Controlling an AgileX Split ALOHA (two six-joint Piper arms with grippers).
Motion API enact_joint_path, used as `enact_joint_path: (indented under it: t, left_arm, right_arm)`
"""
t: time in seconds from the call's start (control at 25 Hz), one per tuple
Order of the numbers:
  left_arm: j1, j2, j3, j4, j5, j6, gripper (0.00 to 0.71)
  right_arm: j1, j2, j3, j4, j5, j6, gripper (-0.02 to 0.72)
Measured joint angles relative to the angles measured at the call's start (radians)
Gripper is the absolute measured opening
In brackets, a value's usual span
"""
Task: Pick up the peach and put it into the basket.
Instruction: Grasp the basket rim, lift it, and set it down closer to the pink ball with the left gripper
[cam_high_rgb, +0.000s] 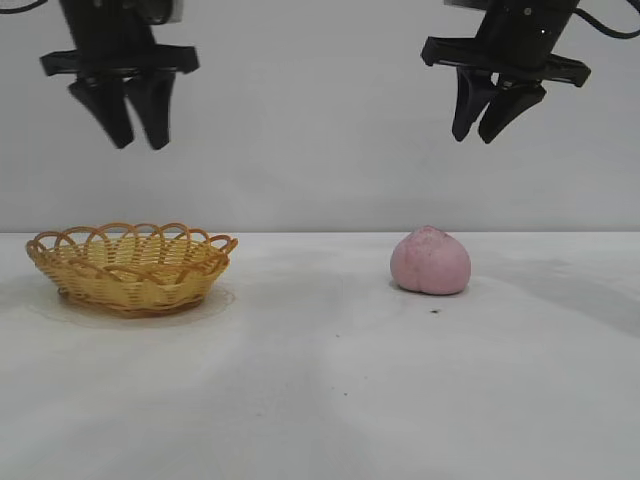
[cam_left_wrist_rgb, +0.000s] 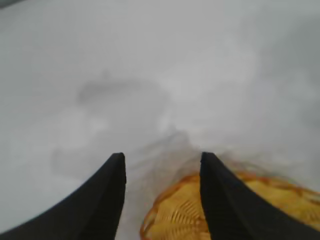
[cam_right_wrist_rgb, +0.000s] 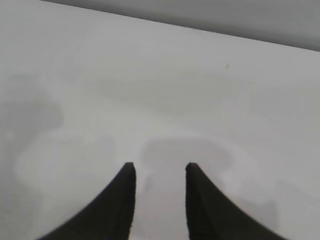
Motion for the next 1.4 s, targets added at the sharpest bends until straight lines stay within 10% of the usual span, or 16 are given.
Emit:
enact_joint_path:
  t: [0.48, 0.64, 0.88, 1.4]
  left_arm:
    - [0.000, 0.120, -0.001, -0.070, 0.034, 0.061, 0.335]
    - [0.000, 0.140, -0.001, -0.093, 0.036, 0.043, 0.087]
    - [0.000, 0.140, -0.003, -0.250, 0.030, -0.068, 0.000]
    - [-0.121, 0.129, 0.016, -0.342, -0.098, -0.319, 0.000]
  right_arm:
    - [0.000, 0.000, 0.000, 0.001, 0.016, -0.002, 0.244]
    - [0.000, 0.000, 0.000, 0.001, 0.016, -0.002, 0.244]
    - [0.000, 0.000, 0.000, 0.001, 0.016, -0.002, 0.244]
    - [0.000, 0.000, 0.000, 0.000, 0.031, -0.002, 0.244]
